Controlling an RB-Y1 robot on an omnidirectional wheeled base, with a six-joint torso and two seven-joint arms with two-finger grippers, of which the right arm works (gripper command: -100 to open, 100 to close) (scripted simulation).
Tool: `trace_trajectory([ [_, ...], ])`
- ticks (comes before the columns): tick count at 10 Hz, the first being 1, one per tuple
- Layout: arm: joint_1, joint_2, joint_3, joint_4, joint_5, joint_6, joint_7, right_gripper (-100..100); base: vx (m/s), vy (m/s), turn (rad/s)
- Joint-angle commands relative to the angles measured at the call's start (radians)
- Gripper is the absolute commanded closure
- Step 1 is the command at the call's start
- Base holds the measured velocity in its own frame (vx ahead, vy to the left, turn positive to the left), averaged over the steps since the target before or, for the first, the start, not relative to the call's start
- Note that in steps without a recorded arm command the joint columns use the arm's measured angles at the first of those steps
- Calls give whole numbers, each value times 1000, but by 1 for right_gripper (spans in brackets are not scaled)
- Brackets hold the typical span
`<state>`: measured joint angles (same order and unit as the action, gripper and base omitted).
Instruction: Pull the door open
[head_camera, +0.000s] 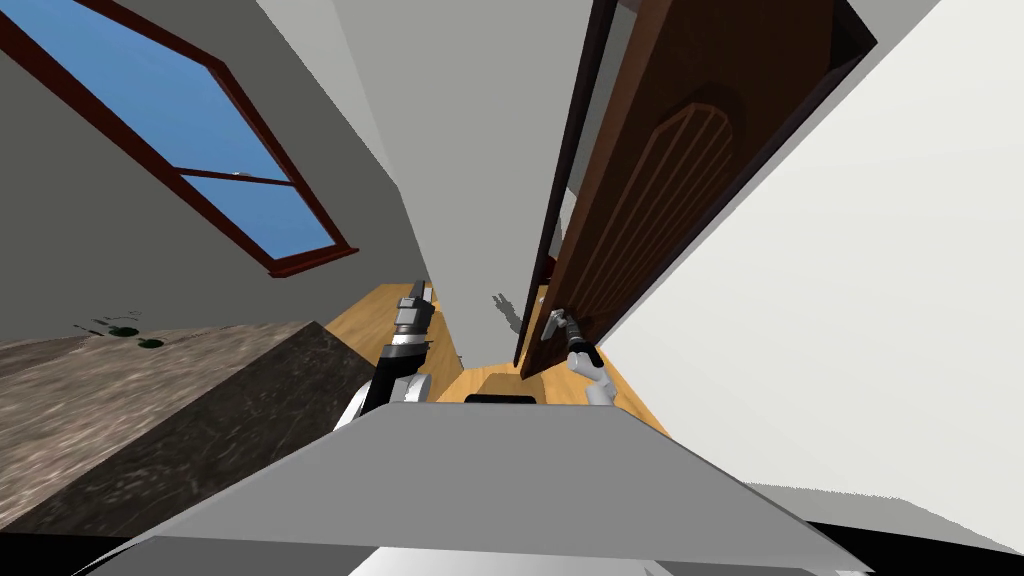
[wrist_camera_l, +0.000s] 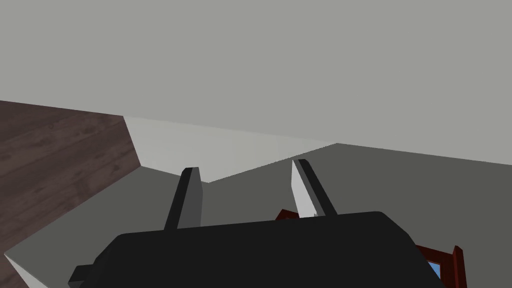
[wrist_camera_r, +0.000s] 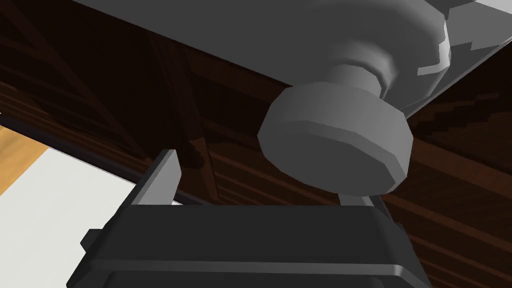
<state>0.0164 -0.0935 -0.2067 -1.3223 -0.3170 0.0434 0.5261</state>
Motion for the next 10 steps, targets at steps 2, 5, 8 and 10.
trace_trajectory([
  [2,0,-4,-11,42,-75,18,-3,100,-22,-33,8],
  [5,-21,-6,2,61,-2,-27,10,-100,-39,-24,-27],
  [8,-52,-10,22,96,89,-95,26,-100,-96,-40,-42],
  [10,-65,-12,30,110,141,-123,33,-100,-50,-33,-21],
])
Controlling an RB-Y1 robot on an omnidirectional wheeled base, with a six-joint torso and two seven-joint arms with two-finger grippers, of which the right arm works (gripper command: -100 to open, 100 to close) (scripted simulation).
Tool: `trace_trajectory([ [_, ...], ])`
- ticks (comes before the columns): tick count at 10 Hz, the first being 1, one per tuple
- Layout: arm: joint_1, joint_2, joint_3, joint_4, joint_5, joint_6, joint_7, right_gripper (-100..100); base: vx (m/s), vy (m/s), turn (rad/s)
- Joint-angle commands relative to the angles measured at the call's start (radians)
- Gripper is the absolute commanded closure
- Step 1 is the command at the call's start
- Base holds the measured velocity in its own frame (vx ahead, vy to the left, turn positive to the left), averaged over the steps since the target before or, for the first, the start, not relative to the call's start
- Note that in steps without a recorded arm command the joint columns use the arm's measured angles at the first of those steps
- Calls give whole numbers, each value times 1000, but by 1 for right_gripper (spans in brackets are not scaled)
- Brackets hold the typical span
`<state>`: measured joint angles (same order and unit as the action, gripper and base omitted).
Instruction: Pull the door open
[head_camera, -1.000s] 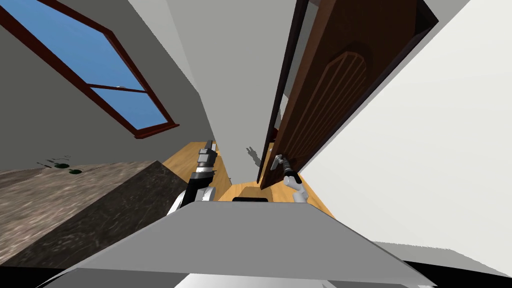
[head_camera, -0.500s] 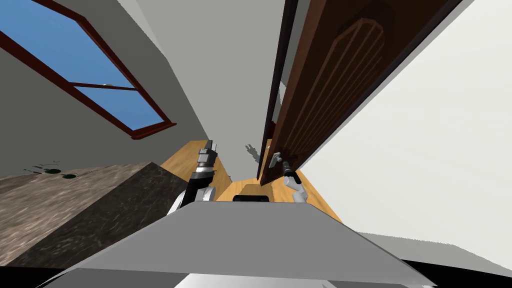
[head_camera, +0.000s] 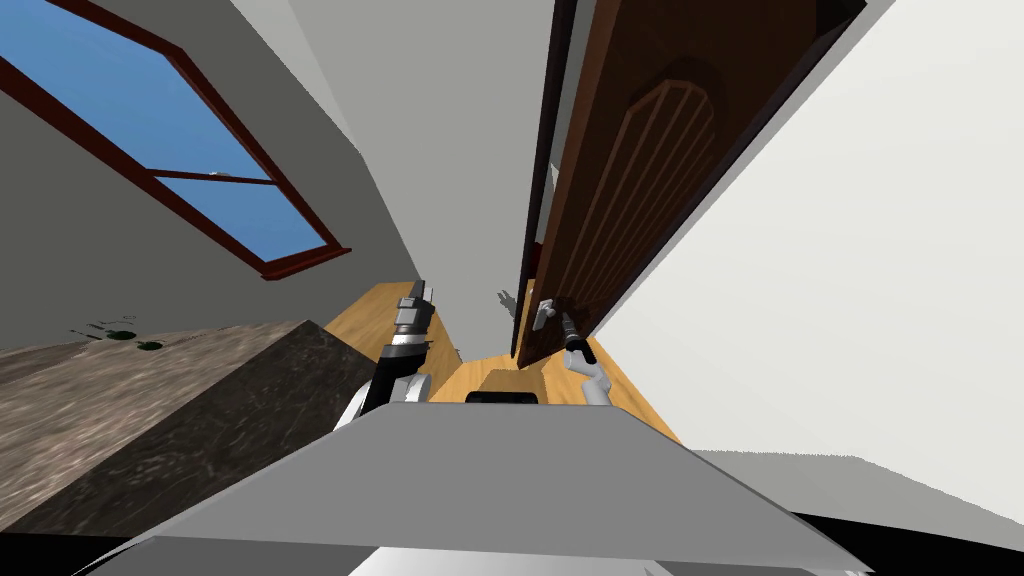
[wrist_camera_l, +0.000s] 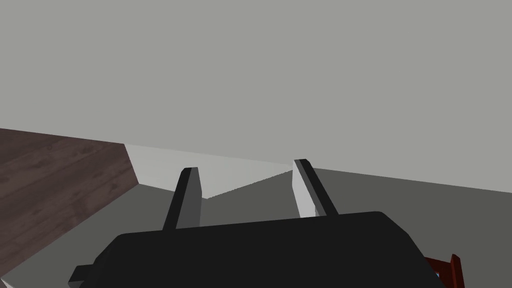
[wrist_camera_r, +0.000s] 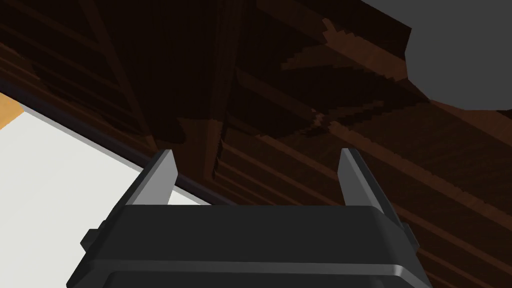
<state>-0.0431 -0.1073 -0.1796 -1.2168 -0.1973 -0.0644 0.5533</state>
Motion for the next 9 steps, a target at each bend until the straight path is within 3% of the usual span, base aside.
trace_trajectory([
  [1,-5,2,3,5,36,-15,6,-100,-30,-31,-16],
  [2,-19,1,12,19,74,-44,13,-100,-36,-39,-43],
  [3,-19,1,12,19,88,-44,13,-100,-33,-31,-18],
  [4,-33,-1,21,36,125,-75,20,-100,-52,-40,-38],
  [5,-33,-1,21,36,146,-75,20,-100,-44,-31,-16],
  [6,-47,-2,31,52,181,-106,28,-100,-48,-37,-38],
  [7,-47,-2,31,52,208,-106,28,-100,-35,-35,-21],
  [8,-62,-4,40,70,240,-139,35,-100,-38,-38,-46],
  [9,-62,-4,40,70,271,-139,35,-100,-38,-30,-19],
])
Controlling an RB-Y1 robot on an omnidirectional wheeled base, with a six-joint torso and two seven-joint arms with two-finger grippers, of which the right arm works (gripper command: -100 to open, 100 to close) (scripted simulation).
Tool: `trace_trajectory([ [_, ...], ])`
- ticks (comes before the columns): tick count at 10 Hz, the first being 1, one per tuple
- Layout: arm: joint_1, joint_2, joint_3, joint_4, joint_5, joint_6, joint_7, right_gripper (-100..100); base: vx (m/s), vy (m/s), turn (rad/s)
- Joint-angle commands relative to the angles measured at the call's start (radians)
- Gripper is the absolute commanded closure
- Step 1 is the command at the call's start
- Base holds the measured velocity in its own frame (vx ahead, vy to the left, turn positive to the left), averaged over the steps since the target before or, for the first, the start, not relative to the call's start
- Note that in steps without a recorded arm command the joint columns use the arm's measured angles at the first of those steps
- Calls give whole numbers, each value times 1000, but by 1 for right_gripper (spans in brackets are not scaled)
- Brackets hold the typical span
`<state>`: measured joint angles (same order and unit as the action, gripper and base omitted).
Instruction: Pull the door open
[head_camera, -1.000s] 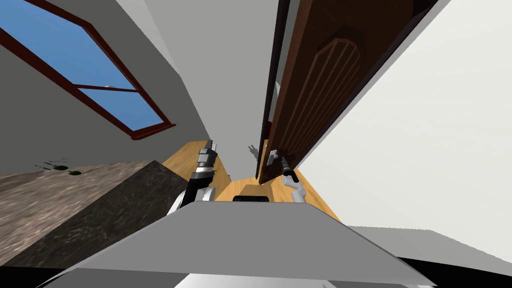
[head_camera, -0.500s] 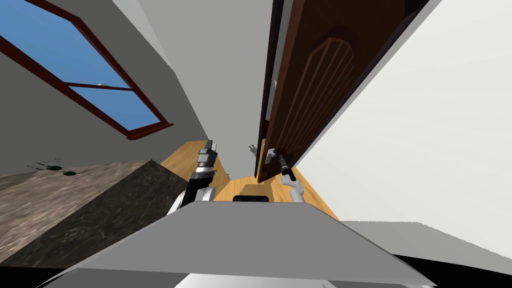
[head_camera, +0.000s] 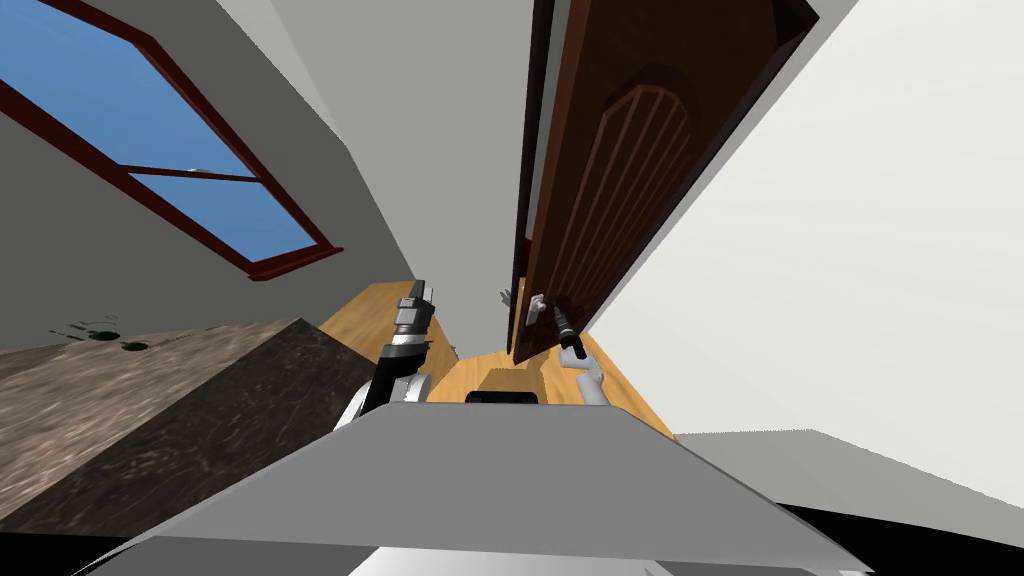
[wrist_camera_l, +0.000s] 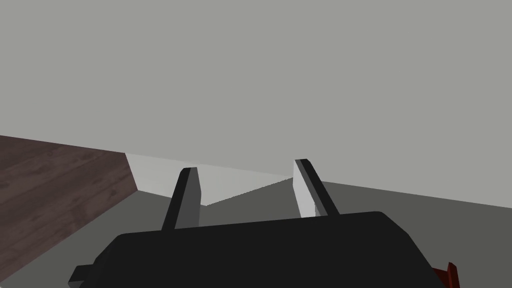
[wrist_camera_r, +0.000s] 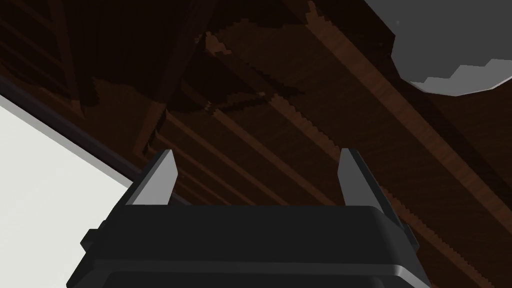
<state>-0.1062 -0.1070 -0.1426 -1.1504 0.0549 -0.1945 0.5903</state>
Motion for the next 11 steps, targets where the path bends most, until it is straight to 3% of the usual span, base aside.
trace_trajectory([
  [1,-14,-5,13,21,50,-42,6,-100,-48,-34,-46],
  [3,-14,-5,13,21,95,-42,6,-100,-28,-31,-7],
  [4,-30,-6,23,39,132,-76,14,-100,-40,-36,-51],
  [6,-30,-6,23,39,170,-76,14,-100,-26,-25,-8],
  [7,-45,-7,33,57,210,-110,22,-100,-22,-30,-46],
  [8,-45,-7,33,57,240,-110,22,-100,-30,-35,-22],
  [9,-60,-8,43,75,271,-143,30,-100,-41,-46,-47],
  [11,-60,-8,43,75,318,-143,30,-100,-35,-31,-6],
])
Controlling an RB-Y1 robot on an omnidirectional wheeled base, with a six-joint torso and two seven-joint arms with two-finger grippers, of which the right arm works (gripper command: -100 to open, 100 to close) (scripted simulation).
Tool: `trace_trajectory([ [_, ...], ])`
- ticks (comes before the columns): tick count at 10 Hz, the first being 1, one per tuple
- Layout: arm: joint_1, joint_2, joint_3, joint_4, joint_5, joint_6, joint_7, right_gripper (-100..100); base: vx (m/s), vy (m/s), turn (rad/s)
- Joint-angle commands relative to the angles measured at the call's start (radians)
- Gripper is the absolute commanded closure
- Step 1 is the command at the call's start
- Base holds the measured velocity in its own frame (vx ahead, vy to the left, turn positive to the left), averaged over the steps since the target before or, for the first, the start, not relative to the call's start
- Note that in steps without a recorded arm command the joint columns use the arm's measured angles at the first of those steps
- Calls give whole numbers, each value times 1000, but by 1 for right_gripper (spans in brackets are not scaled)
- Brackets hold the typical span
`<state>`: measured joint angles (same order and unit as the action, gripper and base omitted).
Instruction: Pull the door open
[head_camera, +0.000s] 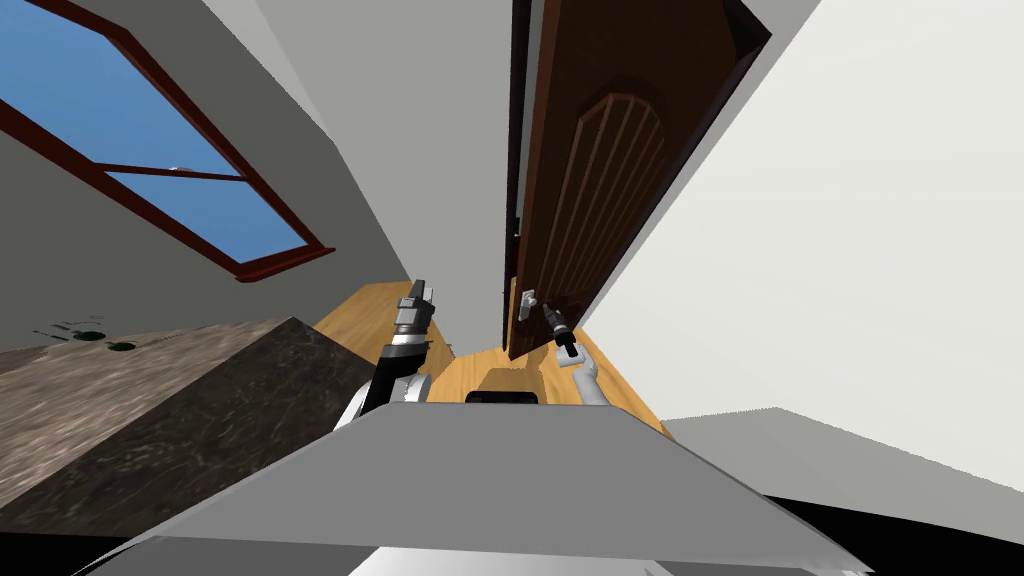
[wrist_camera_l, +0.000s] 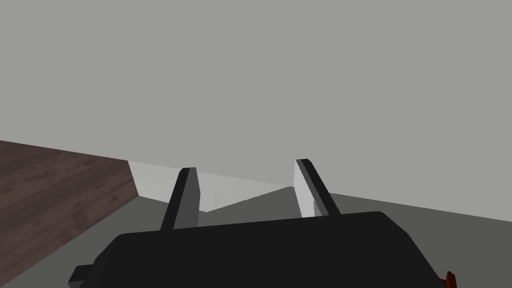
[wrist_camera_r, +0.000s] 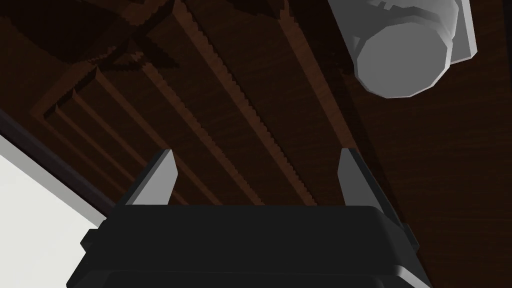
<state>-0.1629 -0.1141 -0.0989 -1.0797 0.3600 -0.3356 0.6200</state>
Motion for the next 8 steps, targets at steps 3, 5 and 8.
trace_trajectory([
  [3,-33,-2,19,40,109,-67,15,-100,-38,-39,-37],
  [5,-47,-2,28,57,171,-97,22,-100,-43,-41,-33],
  [8,-60,-2,37,73,256,-127,28,-100,-42,-40,-25],
])
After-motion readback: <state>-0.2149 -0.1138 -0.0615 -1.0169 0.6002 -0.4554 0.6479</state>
